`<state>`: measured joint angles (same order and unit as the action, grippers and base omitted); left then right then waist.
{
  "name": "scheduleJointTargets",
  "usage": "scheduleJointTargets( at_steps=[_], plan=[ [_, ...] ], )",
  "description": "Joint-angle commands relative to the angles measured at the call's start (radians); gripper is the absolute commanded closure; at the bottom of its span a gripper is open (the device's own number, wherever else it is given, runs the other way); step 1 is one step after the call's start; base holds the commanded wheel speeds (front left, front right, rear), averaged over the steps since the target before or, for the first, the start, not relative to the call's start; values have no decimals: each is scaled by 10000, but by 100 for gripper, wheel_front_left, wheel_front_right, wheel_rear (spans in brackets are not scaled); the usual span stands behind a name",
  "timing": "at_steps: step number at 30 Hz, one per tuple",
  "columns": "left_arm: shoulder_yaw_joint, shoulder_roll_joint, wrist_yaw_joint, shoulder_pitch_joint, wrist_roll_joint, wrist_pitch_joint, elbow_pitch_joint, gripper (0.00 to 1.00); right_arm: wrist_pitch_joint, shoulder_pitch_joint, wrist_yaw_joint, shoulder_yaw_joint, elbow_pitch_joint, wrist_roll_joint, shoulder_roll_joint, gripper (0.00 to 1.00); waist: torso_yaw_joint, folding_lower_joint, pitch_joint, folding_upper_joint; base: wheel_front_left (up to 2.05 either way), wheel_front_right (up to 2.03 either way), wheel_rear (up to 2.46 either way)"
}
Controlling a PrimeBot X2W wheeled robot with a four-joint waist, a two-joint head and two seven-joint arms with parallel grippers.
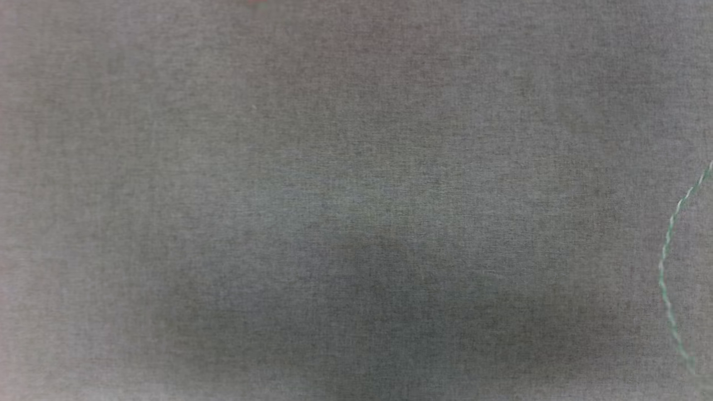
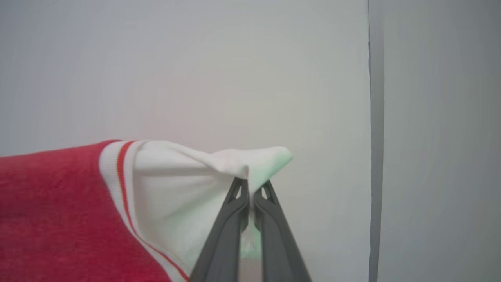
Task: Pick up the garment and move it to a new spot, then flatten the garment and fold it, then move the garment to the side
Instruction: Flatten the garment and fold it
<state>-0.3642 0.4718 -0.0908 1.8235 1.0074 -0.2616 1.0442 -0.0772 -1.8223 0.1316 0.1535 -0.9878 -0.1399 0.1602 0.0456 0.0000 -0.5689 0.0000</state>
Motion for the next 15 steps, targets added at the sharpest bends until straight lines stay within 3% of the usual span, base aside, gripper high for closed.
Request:
scheduleJointTargets(
  at_steps=[1,4,9,15],
  plan=[
    [413,-137,-26,-42,-114,-19,-25,100,-240,-252,-18,237,-304,129,-74,100,-107,0,-107,0,0,0,0],
    [735,-428,-256,-503,-327,-21,14,100,-478,-319,-18,94,-782,211,-239,100,-64,0,-35,0,0,0,0],
    [231,-828,-407,-1831,255,82,-524,100,-660,568,-18,-836,-1246,-168,-307,100,-15,0,289,0,0,0,0],
    [-557,-236,-414,-4301,1791,776,-2807,100,-430,2397,-16,-2461,-448,-1653,-121,100,-19,0,800,0,0,0,0]
  ],
)
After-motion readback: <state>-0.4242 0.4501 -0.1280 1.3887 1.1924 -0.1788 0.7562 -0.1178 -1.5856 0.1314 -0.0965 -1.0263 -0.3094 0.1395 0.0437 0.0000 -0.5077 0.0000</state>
